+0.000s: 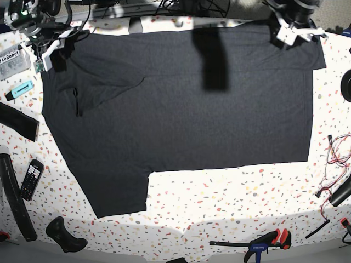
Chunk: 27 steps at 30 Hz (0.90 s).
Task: Fold the T-shirt properly
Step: 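Release the shirt and move the left gripper to the shirt's side edge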
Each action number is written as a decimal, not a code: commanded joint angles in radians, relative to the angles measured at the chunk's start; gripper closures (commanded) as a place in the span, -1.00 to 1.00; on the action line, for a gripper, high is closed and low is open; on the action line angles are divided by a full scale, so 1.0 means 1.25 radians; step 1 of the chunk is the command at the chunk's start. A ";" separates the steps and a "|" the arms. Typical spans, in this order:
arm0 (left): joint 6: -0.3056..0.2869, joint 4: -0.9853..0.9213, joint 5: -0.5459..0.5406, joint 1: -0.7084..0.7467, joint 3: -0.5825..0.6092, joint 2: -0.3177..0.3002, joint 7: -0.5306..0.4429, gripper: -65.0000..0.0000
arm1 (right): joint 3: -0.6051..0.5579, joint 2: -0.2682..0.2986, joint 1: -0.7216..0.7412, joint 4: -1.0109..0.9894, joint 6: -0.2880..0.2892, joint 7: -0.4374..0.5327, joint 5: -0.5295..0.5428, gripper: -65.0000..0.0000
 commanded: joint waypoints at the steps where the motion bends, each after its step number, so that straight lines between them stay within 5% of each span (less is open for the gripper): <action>1: 0.013 0.010 0.004 0.009 -0.022 -0.008 -0.006 0.25 | 0.005 0.016 -0.011 0.006 -0.004 -0.027 -0.019 0.57; 15: 0.013 0.064 0.002 -0.005 -0.110 -0.008 -0.026 0.25 | 0.005 0.050 -0.009 0.050 -0.005 -0.018 0.008 0.57; 22: 0.010 0.112 0.001 -0.129 -0.111 -0.008 0.009 0.25 | 0.005 0.051 -0.008 0.166 -0.005 -0.019 0.007 0.49; 27: -0.135 0.098 -0.082 -0.291 -0.111 -0.008 0.128 0.13 | 0.005 0.050 -0.004 0.242 -0.006 -0.019 0.008 0.03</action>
